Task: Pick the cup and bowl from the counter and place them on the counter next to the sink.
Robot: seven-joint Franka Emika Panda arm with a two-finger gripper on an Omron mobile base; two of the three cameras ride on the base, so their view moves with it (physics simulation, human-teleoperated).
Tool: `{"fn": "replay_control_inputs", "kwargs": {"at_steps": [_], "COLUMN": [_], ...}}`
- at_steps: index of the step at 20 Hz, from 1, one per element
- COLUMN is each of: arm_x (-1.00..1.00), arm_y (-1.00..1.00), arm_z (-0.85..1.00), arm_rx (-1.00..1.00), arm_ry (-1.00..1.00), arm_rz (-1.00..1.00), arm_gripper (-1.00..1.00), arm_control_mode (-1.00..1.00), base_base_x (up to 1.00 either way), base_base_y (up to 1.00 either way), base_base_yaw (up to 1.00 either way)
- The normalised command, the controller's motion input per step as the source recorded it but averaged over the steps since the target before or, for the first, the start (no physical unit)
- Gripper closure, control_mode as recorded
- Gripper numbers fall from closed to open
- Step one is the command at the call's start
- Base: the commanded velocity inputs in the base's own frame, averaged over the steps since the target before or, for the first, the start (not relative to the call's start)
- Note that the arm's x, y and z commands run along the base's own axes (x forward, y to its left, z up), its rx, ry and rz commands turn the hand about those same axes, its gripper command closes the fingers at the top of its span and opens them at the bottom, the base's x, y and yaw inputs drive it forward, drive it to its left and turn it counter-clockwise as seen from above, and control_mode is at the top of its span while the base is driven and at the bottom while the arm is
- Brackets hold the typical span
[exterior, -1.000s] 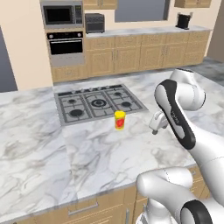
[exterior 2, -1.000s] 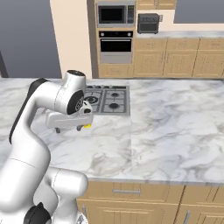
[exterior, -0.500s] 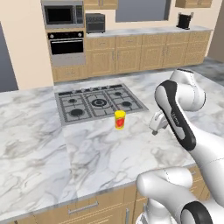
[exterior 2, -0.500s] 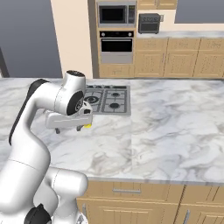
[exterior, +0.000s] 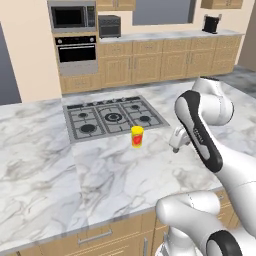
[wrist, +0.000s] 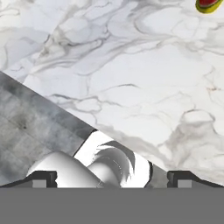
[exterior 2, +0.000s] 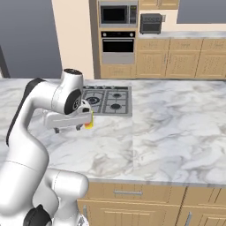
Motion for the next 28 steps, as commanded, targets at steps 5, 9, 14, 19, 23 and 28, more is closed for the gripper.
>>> {"fn": "replay_control_inputs", "kwargs": {"at_steps": [5,9,14,19,23,28], "arm_x": [0.39,0.76,0.34,0.25,0.48,0.8], "arm_y": [0.05,0.01,0.0,0.0,0.18,0.15], "arm_z": [0.33,0.1,0.0,0.01,-0.04,-0.25], "arm_rx": [-0.11,-0.08,0.0,0.0,-0.01,0.0], "arm_ry": [0.0,0.0,-0.06,-0.19,-0.06,0.0], "arm_rz": [-0.04,-0.21,-0.3,-0.43,-0.45,-0.35], "arm_gripper": [-1.0,-1.0,-1.0,-1.0,-1.0,-1.0], "arm_control_mode": [-1.0,-1.0,-1.0,-1.0,-1.0,-1.0], "base_base_x": [0.0,0.0,0.0,0.0,0.0,0.0], "base_base_y": [0.0,0.0,0.0,0.0,0.0,0.0], "base_base_yaw": [0.0,0.0,0.0,0.0,0.0,0.0]}}
